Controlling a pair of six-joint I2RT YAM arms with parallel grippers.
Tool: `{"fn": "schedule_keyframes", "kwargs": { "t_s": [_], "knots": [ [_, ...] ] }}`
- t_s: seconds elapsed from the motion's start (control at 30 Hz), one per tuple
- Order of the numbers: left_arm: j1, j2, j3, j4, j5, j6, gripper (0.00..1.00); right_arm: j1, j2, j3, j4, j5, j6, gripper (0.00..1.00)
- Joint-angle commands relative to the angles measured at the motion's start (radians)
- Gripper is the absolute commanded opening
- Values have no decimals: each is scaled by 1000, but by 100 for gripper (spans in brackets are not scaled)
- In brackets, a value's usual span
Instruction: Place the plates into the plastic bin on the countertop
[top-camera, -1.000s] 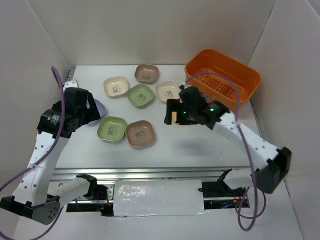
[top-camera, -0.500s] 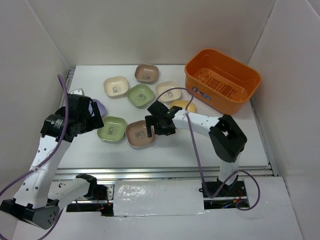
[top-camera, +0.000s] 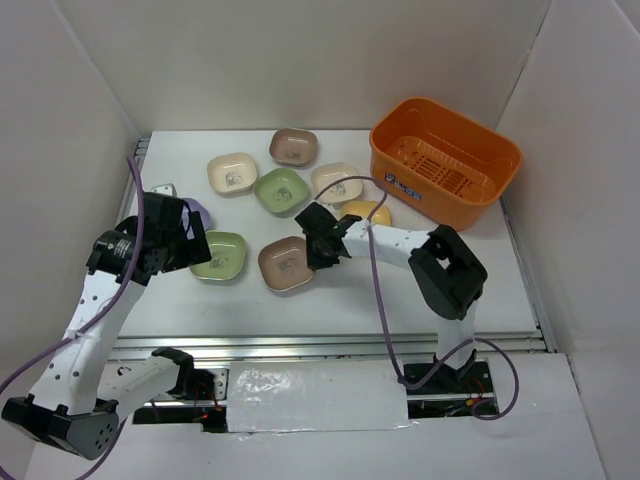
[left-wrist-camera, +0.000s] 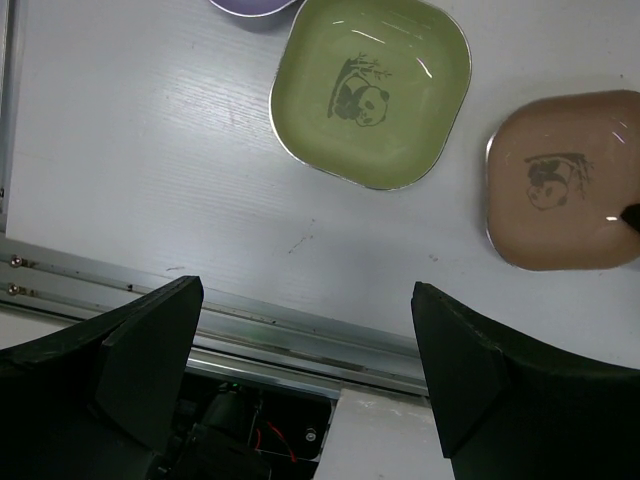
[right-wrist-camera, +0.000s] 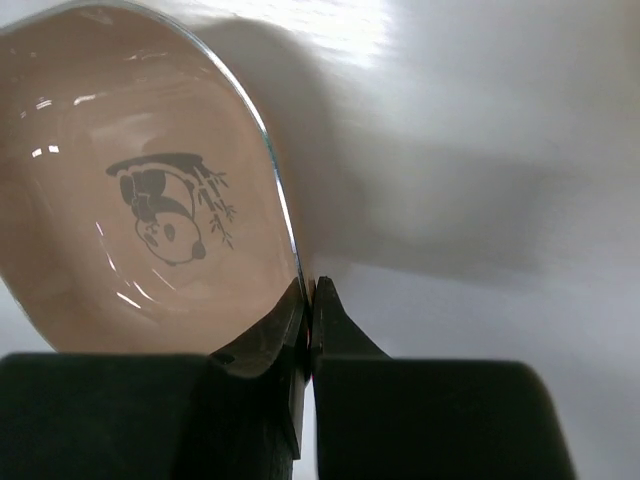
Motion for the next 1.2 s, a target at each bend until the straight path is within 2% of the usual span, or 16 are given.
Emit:
{"fn": "schedule_keyframes", "kwargs": {
  "t_s": [0.0,0.1,0.2,0.23,0.33,0.37,0.47,0.63,0.7,0.73,0.8,0.87,0.93,1.1,1.17],
  "knots": [
    [8,-8,16,23,12,35,99,2,-171,-54,-87,116,39,0],
    [9,6,37,20,8,38,99,-17,-306,-31,-172,153,63,0],
    [9,23,48,34,9,34,99,-115,-373,59,-276,139,77,0],
    [9,28,48,43,21,28,99,-192,-388,84,-299,129,74,0],
    [6,43,48,57,50,14,99,-323,-393,194,-313,101,45,0],
    [5,48,43,57,57,11,99,-415,-381,263,-315,89,40,0],
    [-1,49,31,65,66,3,99,-580,-270,436,-338,75,40,0],
    [-12,46,-13,85,97,34,99,-770,-10,660,-295,-23,122,0],
    [-14,51,-41,86,98,28,99,-826,158,873,-350,-30,129,0],
    [-17,57,-61,91,100,22,99,-840,216,1033,-393,-51,128,0],
    [-23,58,-79,94,95,6,99,-871,343,1146,-405,-76,131,0],
    [-26,58,-93,94,78,-11,99,-892,368,1153,-343,-92,140,0],
    [-31,52,-96,86,63,-40,99,-920,361,1051,-231,-125,158,0],
    [-29,35,-98,70,38,-101,99,-940,446,1118,-250,-148,123,0],
    [-31,38,-99,65,29,-129,99,-939,439,1084,-214,-136,116,0]
  ]
}}
